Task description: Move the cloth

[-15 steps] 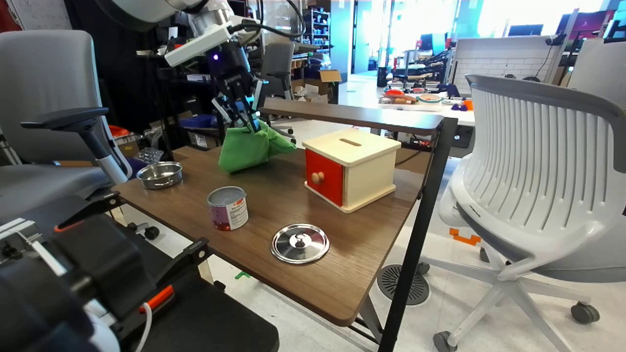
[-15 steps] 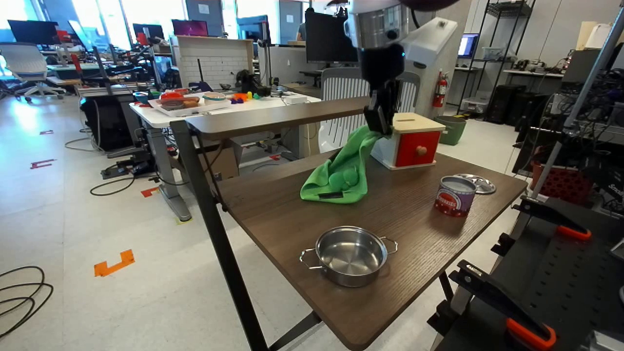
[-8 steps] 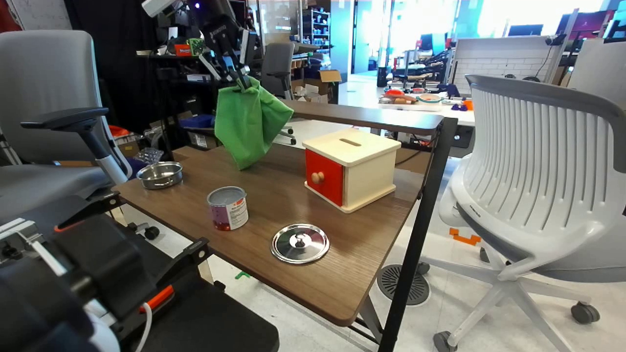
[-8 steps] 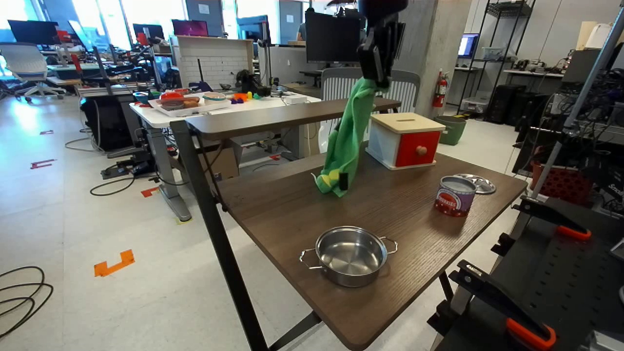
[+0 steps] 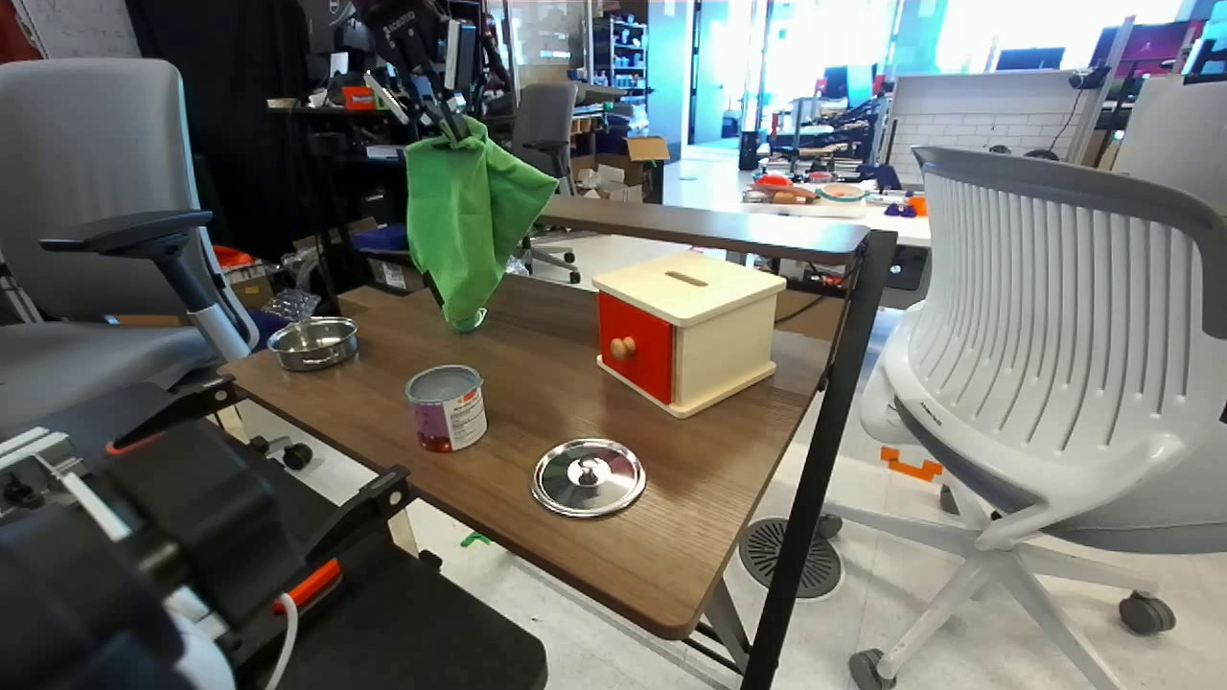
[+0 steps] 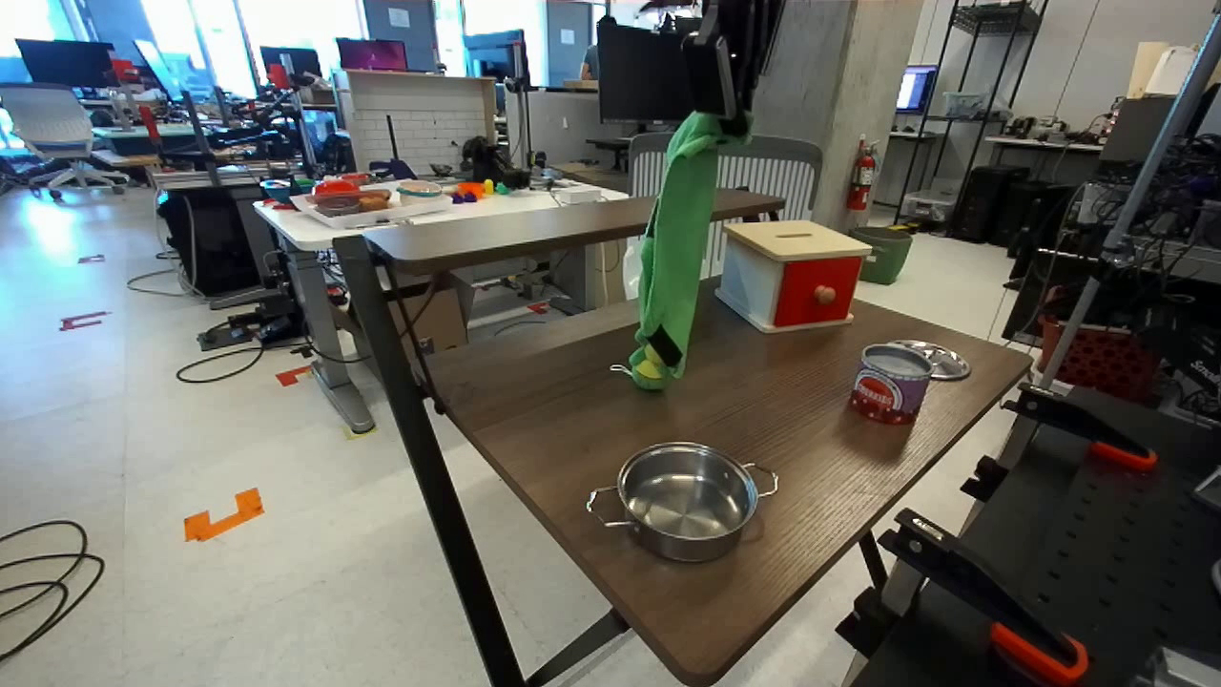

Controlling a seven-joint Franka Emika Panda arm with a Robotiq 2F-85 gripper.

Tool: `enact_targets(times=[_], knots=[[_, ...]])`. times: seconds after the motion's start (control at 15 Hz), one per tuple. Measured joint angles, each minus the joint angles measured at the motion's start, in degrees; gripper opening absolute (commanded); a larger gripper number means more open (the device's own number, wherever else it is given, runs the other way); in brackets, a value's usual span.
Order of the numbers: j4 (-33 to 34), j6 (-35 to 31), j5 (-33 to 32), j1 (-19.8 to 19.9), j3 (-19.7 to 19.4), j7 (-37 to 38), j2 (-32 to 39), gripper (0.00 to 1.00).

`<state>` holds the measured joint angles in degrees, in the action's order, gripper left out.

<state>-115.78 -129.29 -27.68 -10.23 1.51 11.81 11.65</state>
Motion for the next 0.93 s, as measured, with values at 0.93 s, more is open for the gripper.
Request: enact_targets(times=[0.93], knots=[[-2.5, -0.2, 0.1, 2.5, -1.0, 0.0, 7.9, 0.02]])
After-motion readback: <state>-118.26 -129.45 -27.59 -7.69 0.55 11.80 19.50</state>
